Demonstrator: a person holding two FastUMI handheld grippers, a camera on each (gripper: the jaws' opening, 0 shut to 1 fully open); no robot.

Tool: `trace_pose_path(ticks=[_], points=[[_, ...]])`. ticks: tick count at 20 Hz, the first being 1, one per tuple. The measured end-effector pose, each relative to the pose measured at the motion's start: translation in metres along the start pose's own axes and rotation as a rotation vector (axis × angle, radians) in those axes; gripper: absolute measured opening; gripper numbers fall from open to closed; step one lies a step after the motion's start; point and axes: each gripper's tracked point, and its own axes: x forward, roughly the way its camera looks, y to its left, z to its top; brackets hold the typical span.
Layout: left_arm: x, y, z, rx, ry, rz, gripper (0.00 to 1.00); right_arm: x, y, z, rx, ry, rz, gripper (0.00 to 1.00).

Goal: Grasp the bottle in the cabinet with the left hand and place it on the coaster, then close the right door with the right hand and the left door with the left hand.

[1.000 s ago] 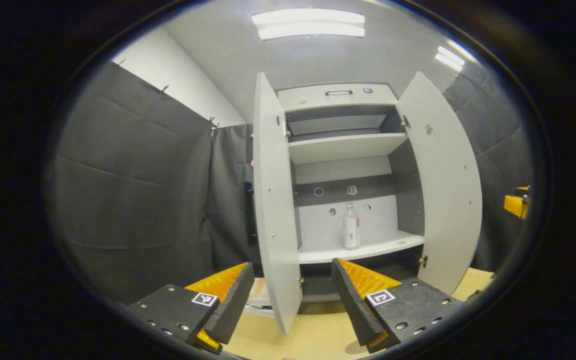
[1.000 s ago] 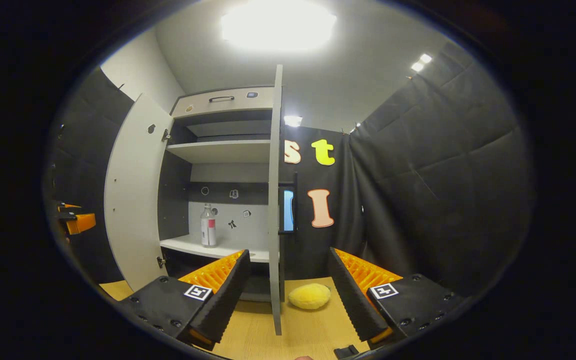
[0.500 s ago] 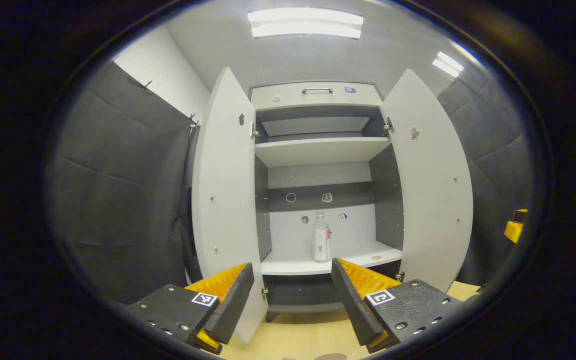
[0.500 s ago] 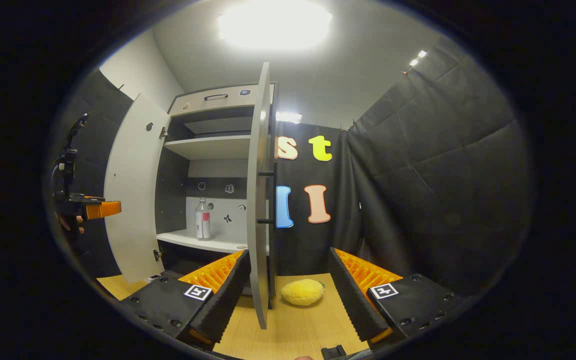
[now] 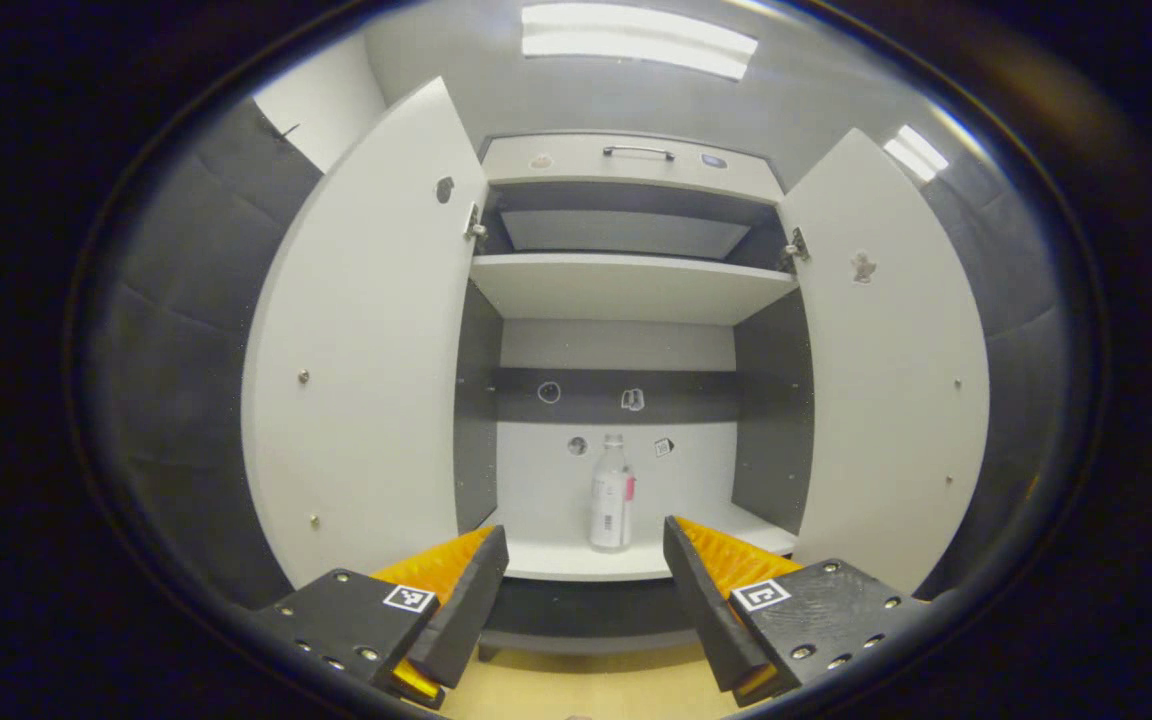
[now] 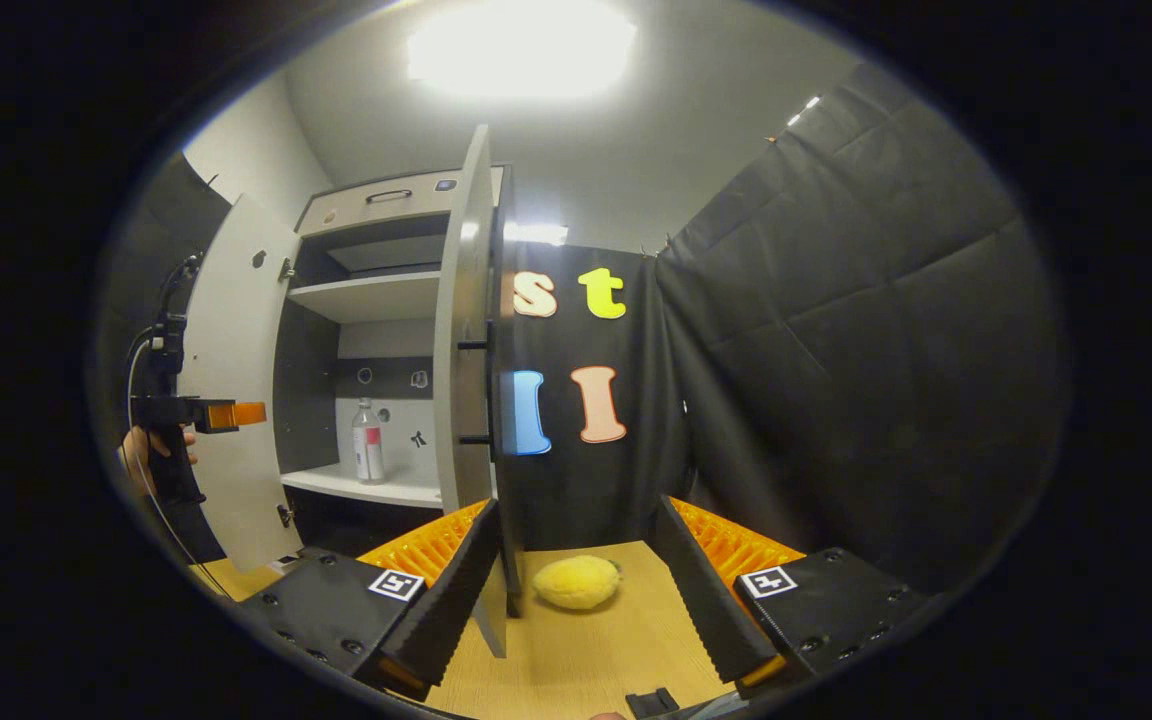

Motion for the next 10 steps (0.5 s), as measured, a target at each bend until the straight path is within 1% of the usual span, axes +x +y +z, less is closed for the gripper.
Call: trace_pose_path(ticks=[4, 5, 6, 7, 8, 9, 10], points=[[0.047, -0.008, -0.014, -0.022, 0.013, -0.041, 0.97, 0.012, -0.010, 0.003, -0.016, -0.009, -0.067, 0.99], [0.059, -0.011, -0.016, -0.024, 0.017, -0.054, 0.97, 0.015, -0.010, 0.004, -0.014, -0.011, -0.080, 0.94], [0.069, -0.014, -0.020, -0.024, 0.022, -0.070, 0.97, 0.016, -0.010, 0.004, -0.013, -0.013, -0.092, 0.97], [0.080, -0.017, -0.024, -0.023, 0.027, -0.084, 0.92, 0.018, -0.009, 0.003, -0.015, -0.014, -0.105, 0.97], [0.093, -0.019, -0.030, -0.023, 0.031, -0.094, 0.97, 0.020, -0.010, 0.000, -0.020, -0.012, -0.118, 0.97], [0.105, -0.022, -0.034, -0.024, 0.037, -0.105, 0.97, 0.022, -0.010, -0.001, -0.027, -0.009, -0.133, 0.97], [0.118, -0.024, -0.038, -0.026, 0.041, -0.117, 0.92, 0.023, -0.011, -0.002, -0.031, -0.008, -0.147, 0.98]])
